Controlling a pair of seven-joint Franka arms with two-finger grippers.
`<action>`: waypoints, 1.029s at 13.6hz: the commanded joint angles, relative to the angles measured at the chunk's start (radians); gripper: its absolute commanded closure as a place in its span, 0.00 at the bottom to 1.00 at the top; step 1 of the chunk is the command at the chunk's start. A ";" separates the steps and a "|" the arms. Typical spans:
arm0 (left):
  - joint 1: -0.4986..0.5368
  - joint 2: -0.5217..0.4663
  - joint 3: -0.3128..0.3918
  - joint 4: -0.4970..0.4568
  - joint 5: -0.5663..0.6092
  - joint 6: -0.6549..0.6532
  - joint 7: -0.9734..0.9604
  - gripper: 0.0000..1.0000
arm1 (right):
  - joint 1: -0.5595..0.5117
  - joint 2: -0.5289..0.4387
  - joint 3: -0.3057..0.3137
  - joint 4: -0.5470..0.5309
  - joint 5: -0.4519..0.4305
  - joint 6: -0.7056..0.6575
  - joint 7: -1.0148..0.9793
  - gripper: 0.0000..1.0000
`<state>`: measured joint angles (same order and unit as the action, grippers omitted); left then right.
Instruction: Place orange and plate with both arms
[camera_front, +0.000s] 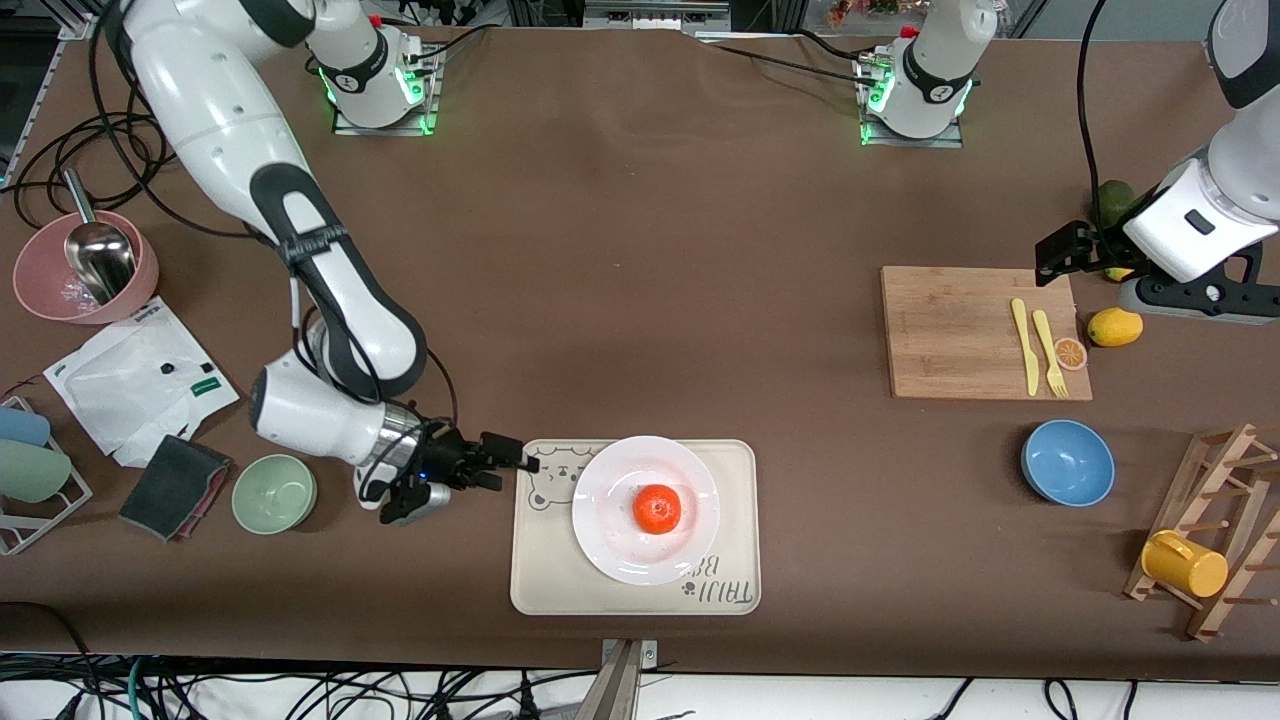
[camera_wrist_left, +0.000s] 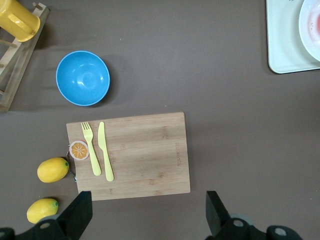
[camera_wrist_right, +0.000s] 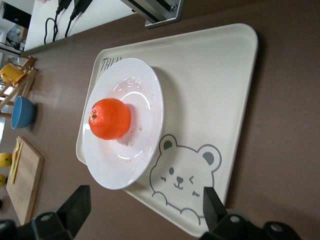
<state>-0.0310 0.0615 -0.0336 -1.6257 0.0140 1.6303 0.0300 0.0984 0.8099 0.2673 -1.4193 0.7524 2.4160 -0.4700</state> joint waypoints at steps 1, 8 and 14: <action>0.005 -0.011 0.000 -0.003 -0.006 -0.006 0.027 0.00 | -0.006 -0.252 -0.084 -0.238 -0.088 -0.108 0.013 0.01; 0.005 -0.011 0.000 -0.003 -0.006 -0.006 0.028 0.00 | -0.009 -0.701 -0.148 -0.487 -0.474 -0.432 0.355 0.00; 0.005 -0.011 0.000 -0.003 -0.006 -0.006 0.027 0.00 | -0.011 -0.865 -0.186 -0.388 -0.663 -0.705 0.473 0.00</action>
<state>-0.0310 0.0615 -0.0336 -1.6257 0.0140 1.6303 0.0300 0.0882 -0.0219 0.1024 -1.8482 0.1283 1.7876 -0.0152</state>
